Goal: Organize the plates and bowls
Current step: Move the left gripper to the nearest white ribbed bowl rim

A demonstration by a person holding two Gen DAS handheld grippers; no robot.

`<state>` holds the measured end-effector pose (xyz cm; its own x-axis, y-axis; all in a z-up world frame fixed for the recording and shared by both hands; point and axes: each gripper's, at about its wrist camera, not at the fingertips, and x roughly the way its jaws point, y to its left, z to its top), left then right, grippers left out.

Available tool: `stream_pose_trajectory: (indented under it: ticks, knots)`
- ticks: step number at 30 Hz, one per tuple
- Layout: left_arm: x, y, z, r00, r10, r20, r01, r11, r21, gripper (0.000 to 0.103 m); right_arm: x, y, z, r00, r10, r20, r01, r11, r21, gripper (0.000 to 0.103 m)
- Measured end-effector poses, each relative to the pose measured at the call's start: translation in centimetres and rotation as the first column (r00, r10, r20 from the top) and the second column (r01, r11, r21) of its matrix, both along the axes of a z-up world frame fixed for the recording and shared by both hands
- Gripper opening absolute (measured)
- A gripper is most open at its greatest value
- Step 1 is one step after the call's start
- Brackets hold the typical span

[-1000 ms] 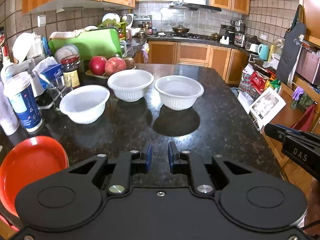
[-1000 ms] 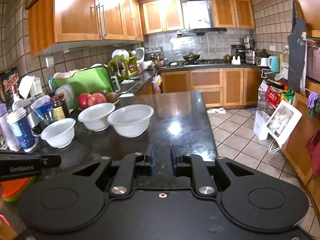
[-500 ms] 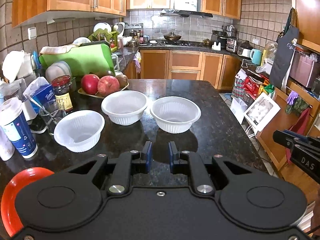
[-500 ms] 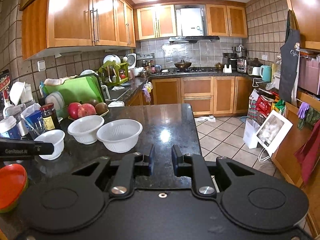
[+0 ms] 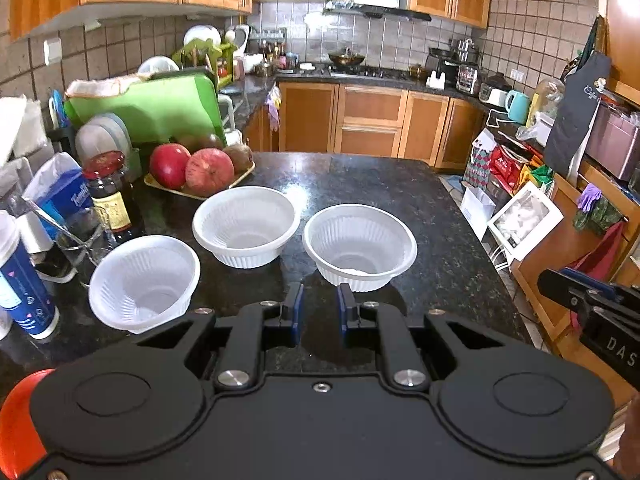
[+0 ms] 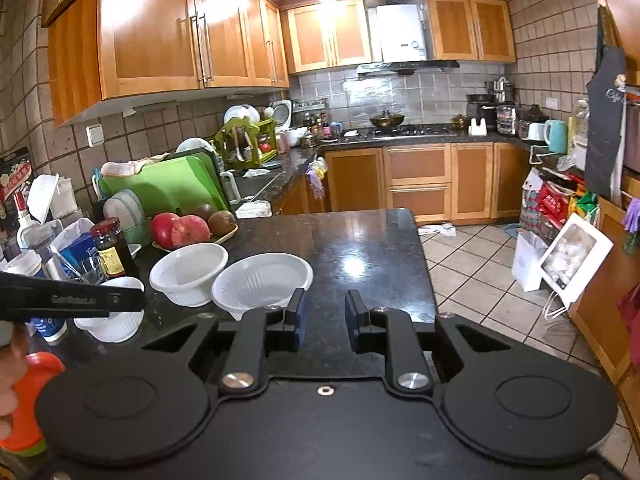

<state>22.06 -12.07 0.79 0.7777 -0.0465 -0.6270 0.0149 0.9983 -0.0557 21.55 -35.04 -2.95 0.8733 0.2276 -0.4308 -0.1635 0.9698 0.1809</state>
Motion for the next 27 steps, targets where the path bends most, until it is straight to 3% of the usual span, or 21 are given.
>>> stream_pose_trajectory:
  ticks: [12,27]
  knots:
    - [4.3,0.2,-1.7,0.996,0.030,-0.087,-0.031,0.999,-0.010,0.023,5.9,1.1,-0.7,0.997,0.068,-0.044,-0.069,0.998,-0.015,0.024]
    - [8.3,-0.8,-3.7,0.988,0.006,-0.155,-0.008,1.000,-0.017,0.023,14.1,2.5,-3.4,0.984,0.136,-0.115,-0.138,0.990,-0.017,0.024]
